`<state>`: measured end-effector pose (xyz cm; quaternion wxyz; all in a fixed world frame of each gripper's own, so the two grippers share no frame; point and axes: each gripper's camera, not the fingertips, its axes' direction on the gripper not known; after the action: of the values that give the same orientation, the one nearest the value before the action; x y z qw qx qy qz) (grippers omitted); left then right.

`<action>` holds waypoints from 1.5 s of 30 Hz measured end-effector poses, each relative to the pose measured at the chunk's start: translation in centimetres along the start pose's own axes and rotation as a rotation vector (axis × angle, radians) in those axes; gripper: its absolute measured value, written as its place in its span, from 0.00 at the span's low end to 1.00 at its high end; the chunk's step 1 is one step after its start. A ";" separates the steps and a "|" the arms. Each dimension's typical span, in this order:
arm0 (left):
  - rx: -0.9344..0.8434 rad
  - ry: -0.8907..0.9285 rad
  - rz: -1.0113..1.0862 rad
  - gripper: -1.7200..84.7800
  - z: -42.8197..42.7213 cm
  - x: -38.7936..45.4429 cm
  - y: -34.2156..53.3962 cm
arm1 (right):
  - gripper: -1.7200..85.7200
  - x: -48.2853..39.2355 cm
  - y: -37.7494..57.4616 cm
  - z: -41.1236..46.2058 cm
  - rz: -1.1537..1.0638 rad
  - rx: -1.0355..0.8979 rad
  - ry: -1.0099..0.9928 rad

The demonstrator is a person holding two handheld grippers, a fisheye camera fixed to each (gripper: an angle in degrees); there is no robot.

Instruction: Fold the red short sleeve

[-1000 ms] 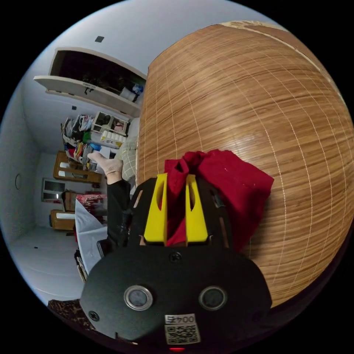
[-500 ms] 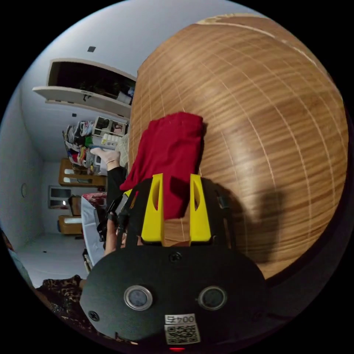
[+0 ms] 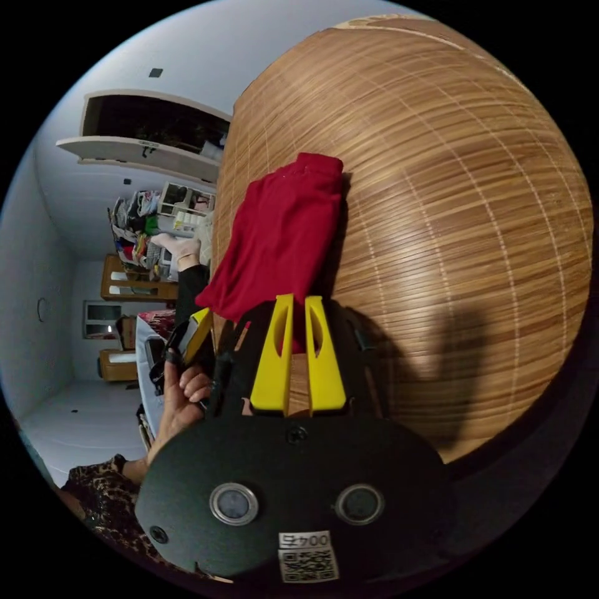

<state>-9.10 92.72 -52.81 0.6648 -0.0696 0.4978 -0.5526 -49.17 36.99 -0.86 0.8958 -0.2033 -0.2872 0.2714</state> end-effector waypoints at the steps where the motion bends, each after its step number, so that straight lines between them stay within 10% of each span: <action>1: 0.026 -0.009 -0.008 0.03 -0.2 0.9 1.2 | 0.07 0.1 0.6 0.0 -0.019 -0.009 0.019; 6: 0.125 -0.122 0.184 0.03 0.1 7.3 5.8 | 0.09 -0.8 4.4 -0.7 -0.091 0.049 0.102; 20: -0.368 -0.592 1.293 0.09 22.3 26.4 25.4 | 0.14 -6.1 19.4 3.3 -0.273 0.243 0.336; 28: -0.399 -0.738 1.404 0.08 28.1 28.7 30.4 | 0.16 -9.8 24.3 7.9 -0.400 0.241 0.487; 45: -0.424 -0.470 1.179 0.03 29.5 34.1 25.7 | 0.20 -18.0 31.6 17.9 -0.681 0.384 0.798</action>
<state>26.14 61.60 -74.65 0.9183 -0.0337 0.3921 0.0431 -84.41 54.15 -11.10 0.9931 -0.0191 0.0792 -0.0839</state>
